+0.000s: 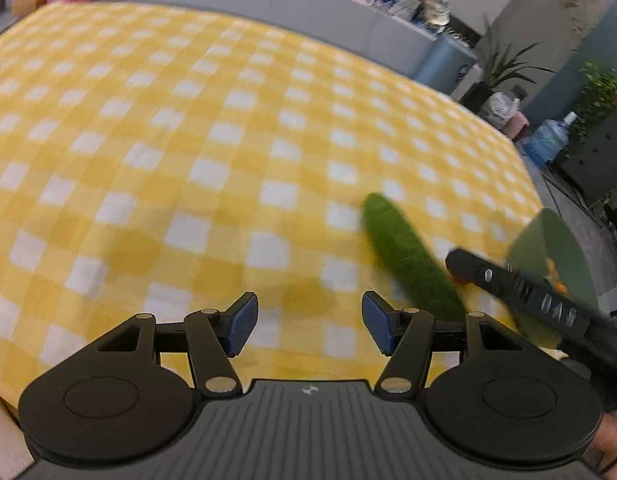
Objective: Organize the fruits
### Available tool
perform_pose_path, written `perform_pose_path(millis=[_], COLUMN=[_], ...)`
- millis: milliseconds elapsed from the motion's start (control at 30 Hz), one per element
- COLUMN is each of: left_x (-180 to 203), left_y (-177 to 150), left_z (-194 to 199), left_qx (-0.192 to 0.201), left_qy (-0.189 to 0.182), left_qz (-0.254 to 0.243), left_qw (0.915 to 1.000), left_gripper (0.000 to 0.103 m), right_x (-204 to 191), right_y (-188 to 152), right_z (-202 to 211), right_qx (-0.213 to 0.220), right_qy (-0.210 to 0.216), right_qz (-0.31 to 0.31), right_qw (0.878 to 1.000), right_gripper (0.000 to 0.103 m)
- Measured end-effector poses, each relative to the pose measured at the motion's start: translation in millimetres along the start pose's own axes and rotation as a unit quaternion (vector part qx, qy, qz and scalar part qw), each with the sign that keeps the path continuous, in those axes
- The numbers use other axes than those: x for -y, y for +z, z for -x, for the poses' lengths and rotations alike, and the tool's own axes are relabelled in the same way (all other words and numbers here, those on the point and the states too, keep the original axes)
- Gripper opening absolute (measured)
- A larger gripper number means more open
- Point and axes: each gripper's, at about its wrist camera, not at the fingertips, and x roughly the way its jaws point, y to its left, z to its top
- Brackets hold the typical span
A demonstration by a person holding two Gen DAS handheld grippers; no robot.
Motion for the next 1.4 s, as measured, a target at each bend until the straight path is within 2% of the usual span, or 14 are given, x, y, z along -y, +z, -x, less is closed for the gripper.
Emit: perform_pose_path(millis=[133,233,333,500,600,700,833,900,967,1000,1033,1133,1300,1400], left_x=[-20,-25,-25,-21,-18,-14,-15,-16,-18,-20,-22,-27,-28,-24], left_y=[-3,-7,-9,-11,-12,-13,-13,-13,-12,-11,-10,-8,-9,-11], left_z=[-10,-12,-11,-14,-17,-18,-18,-18,-18,-17,-17,-16,-15,-14], left_qx=[-0.012,-0.012,-0.005,-0.002,-0.002,-0.001,0.001,0.000,-0.002,-0.006,-0.010,-0.017,-0.017,-0.016], left_qy=[-0.002,0.000,-0.003,-0.014,-0.015,-0.009,-0.009,-0.011,-0.015,-0.019,-0.023,-0.034,-0.038,-0.034], left_qz=[0.016,0.010,-0.001,-0.014,-0.021,-0.035,-0.030,-0.026,-0.020,-0.014,-0.009,0.005,0.008,-0.008], left_qw=[0.9998,0.9999,1.0000,0.9998,0.9997,0.9994,0.9995,0.9996,0.9997,0.9997,0.9997,0.9993,0.9991,0.9992], left_gripper=[0.070,0.070,0.070,0.070,0.071,0.071,0.071,0.071,0.071,0.071,0.071,0.071,0.071,0.072], right_x=[-28,-37,-41,-32,-30,-28,-25,-21,-10,-6,-4,-3,-10,-8], right_y=[-10,-15,-18,-12,-11,-10,-6,-2,1,0,-1,-4,-5,-4], right_z=[-13,-22,-31,-45,-54,-63,-62,-57,-50,-47,-46,-51,-50,-34], right_qx=[-0.022,-0.034,-0.040,-0.054,-0.058,-0.062,-0.066,-0.073,-0.075,-0.074,-0.076,-0.096,-0.100,-0.086], right_qy=[-0.030,-0.034,-0.057,-0.081,-0.109,-0.133,-0.124,-0.106,-0.058,-0.029,-0.011,0.003,0.009,0.069], right_qz=[0.111,0.149,0.169,0.162,0.175,0.197,0.175,0.127,0.040,0.000,-0.026,-0.063,-0.052,-0.081], right_qw=[0.993,0.988,0.983,0.982,0.977,0.969,0.975,0.984,0.995,0.997,0.997,0.993,0.994,0.991], right_gripper=[0.057,0.067,0.068,0.069,0.055,0.052,0.048,0.042,0.035,0.035,0.035,0.035,0.036,0.036])
